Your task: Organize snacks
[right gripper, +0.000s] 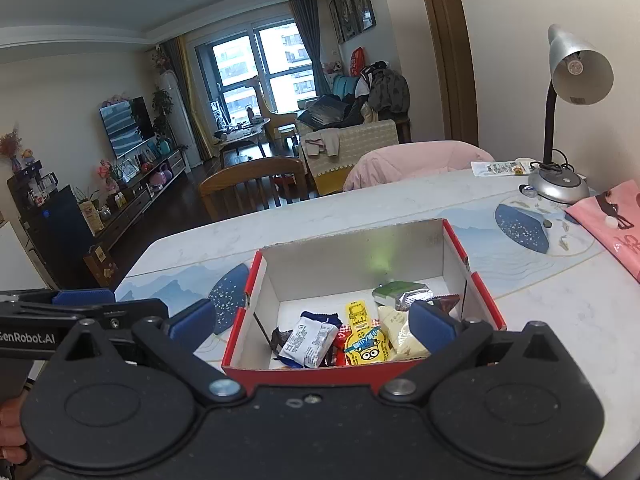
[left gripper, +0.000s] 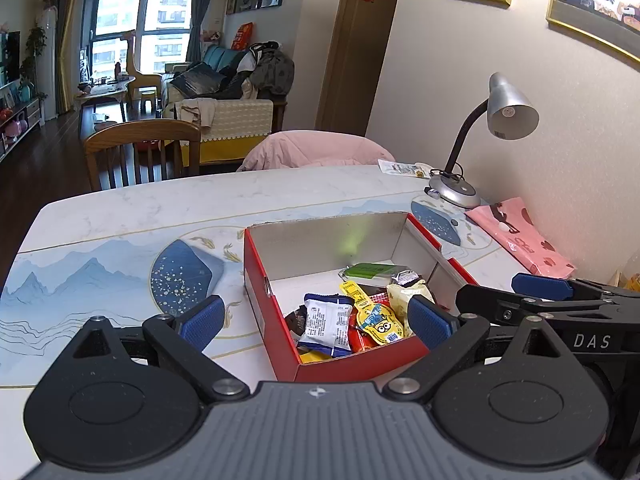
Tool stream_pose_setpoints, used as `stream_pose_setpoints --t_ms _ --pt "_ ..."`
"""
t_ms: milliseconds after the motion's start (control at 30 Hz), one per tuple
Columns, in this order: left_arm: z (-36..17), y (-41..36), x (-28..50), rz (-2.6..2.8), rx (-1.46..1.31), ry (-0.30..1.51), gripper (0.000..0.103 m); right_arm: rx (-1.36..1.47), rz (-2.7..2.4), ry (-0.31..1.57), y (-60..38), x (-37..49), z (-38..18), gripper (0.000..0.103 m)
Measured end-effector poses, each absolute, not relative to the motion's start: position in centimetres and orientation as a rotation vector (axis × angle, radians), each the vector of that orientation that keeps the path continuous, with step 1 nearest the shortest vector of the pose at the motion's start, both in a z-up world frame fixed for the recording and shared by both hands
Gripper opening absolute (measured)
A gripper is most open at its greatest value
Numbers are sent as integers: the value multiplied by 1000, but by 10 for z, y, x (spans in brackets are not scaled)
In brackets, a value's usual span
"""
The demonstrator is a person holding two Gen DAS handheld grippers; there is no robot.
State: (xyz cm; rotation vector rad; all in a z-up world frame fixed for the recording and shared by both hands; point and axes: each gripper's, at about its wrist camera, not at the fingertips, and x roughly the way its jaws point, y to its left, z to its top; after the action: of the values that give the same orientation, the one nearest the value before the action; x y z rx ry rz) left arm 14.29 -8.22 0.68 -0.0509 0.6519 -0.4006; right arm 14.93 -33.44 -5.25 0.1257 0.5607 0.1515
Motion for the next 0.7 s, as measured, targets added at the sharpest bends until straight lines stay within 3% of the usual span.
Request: stream_pose_setpoints --t_ms 700 --pt "2 -82 143 -398 -68 684 99 132 143 586 -332 150 -56 103"
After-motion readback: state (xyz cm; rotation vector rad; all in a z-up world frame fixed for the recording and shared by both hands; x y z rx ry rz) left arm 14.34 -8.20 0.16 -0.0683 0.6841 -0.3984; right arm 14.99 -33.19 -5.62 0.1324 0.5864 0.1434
